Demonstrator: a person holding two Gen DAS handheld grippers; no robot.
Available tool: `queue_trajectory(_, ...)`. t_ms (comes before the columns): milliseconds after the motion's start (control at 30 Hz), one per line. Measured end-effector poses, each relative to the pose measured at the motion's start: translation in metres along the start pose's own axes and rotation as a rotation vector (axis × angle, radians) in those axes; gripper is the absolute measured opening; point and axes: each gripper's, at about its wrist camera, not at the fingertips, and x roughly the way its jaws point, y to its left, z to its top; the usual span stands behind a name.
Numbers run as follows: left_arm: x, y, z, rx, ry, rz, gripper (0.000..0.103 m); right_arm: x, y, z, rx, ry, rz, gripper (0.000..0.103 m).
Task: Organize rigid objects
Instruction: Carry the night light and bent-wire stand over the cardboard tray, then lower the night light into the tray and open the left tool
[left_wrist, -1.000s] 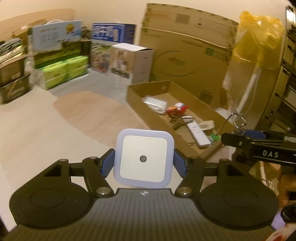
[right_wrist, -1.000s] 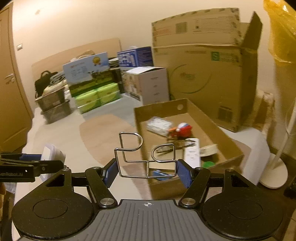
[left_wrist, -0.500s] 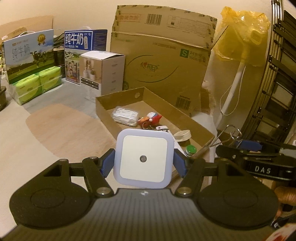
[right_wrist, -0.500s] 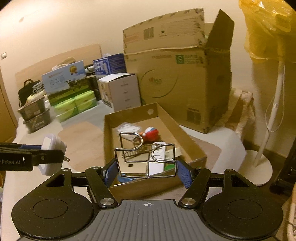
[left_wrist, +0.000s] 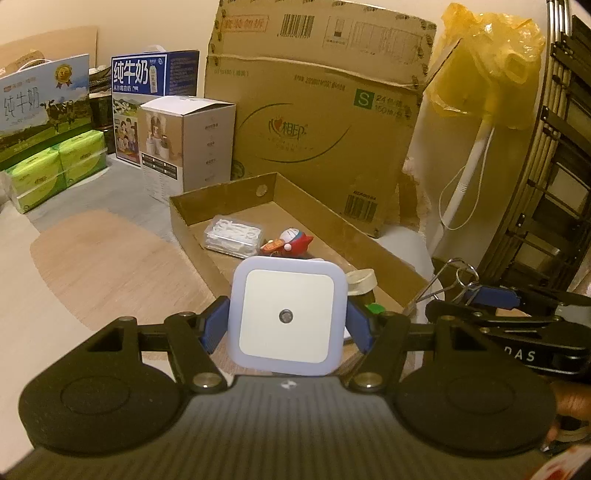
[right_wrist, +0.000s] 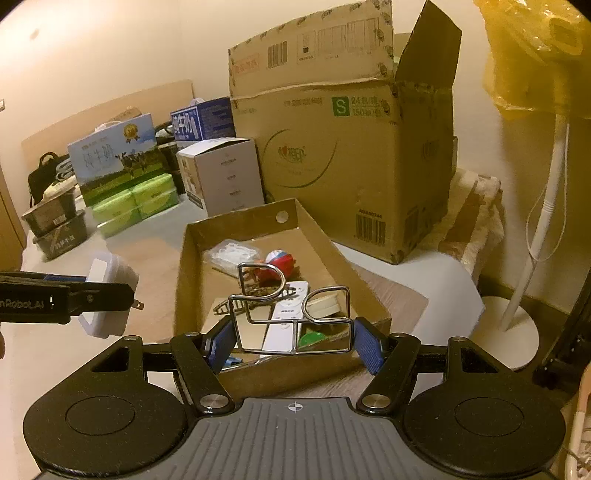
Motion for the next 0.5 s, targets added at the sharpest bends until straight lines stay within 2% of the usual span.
queue_trajectory(500, 0.050, 0.003, 0.030, -0.023, 0.003, 0.041, 0.063, 0.046, -0.023, 0.025, -0.048, 0.024, 0.024, 0.068)
